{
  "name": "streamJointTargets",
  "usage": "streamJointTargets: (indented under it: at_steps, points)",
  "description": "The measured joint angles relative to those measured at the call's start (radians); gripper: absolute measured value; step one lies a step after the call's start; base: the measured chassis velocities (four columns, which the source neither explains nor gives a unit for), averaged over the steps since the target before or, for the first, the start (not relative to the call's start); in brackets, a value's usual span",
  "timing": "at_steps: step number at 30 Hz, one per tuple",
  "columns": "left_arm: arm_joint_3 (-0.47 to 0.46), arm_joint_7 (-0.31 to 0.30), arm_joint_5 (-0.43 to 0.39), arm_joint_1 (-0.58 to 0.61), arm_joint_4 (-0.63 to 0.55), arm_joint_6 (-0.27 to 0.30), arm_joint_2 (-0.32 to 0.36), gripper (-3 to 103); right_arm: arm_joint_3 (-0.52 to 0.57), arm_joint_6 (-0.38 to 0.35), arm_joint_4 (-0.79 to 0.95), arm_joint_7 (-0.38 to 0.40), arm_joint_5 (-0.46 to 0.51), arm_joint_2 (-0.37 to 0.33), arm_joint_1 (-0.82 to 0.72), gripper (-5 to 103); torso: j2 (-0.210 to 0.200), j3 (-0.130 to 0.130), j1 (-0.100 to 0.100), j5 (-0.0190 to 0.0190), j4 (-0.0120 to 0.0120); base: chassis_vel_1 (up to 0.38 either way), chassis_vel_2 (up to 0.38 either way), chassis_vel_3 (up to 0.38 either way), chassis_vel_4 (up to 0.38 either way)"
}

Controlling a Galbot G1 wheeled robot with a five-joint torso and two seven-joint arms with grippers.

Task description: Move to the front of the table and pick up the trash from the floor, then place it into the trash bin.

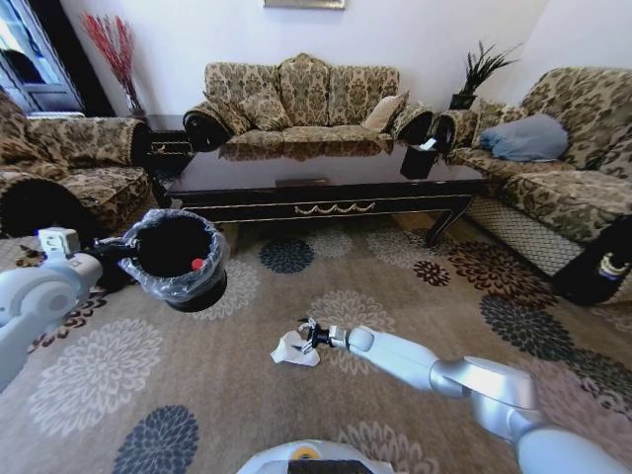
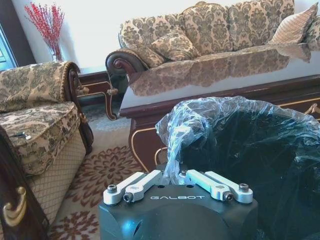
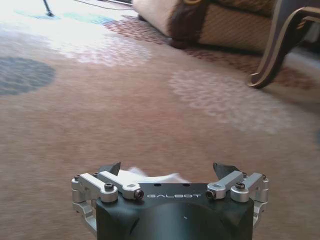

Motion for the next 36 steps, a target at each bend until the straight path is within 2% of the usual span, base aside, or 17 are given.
streamJointTargets:
  at_steps: [2,7,16,23,24,27,32,34,35,36]
  points:
    - [0.0,0.0,0.003,0.0,0.003,0.0,-0.002,4,-0.024,-0.025,0.01,-0.03,0.045,-0.006,-0.001,100,0.0,0.0,0.0,0.0,-0.0001,0.0,0.0,0.0,0.0]
    - [0.007,0.002,0.005,-0.007,0.005,-0.002,-0.004,4,-0.061,-0.065,-0.004,-0.034,0.105,0.011,0.001,100,0.0,0.0,0.0,0.0,-0.0003,0.0,0.0,0.0,0.0]
    - [0.007,0.006,0.007,-0.005,0.012,-0.007,-0.009,4,-0.075,-0.071,-0.143,-0.06,0.061,0.084,-0.009,100,0.0,0.0,0.0,0.0001,-0.0001,0.0,0.0,0.0,0.0]
    - [0.009,0.008,0.011,-0.007,0.016,-0.011,-0.01,4,-0.06,-0.071,-0.181,-0.05,0.047,0.094,-0.012,100,0.0,0.0,0.0,0.0001,-0.0001,0.0,0.0,0.0,0.0]
    - [0.01,0.008,0.011,-0.008,0.017,-0.011,-0.01,4,-0.059,-0.072,-0.183,-0.047,0.045,0.094,-0.012,102,0.0,0.0,0.0,0.0001,-0.0001,0.0,0.0,0.0,0.0]
    - [0.016,0.009,0.011,-0.013,0.017,-0.011,-0.008,4,-0.047,-0.072,-0.206,-0.038,0.012,0.097,-0.017,90,0.0,0.0,0.0,0.0001,-0.0001,0.0,0.0,0.0,0.0]
    - [0.017,0.01,0.01,-0.015,0.017,-0.012,-0.005,4,-0.033,-0.07,-0.22,-0.037,-0.013,0.097,-0.028,79,0.0,0.0,0.0,0.0001,-0.0002,0.0,0.0,0.0,0.0]
    - [0.018,0.01,0.01,-0.014,0.017,-0.012,-0.005,4,-0.024,-0.063,-0.23,-0.037,-0.031,0.097,-0.034,68,0.0,0.0,0.0,0.0001,-0.0001,0.0,0.0,0.0,0.0]
    - [0.018,0.01,0.01,-0.014,0.017,-0.012,-0.005,4,-0.024,-0.063,-0.23,-0.037,-0.031,0.097,-0.034,68,0.0,0.0,0.0,0.0001,-0.0001,0.0,0.0,0.0,0.0]
    - [0.019,0.01,0.01,-0.014,0.016,-0.012,-0.005,4,-0.021,-0.057,-0.236,-0.037,-0.039,0.097,-0.037,63,0.0,0.0,0.0,0.0001,-0.0001,0.0,0.0,0.0,0.0]
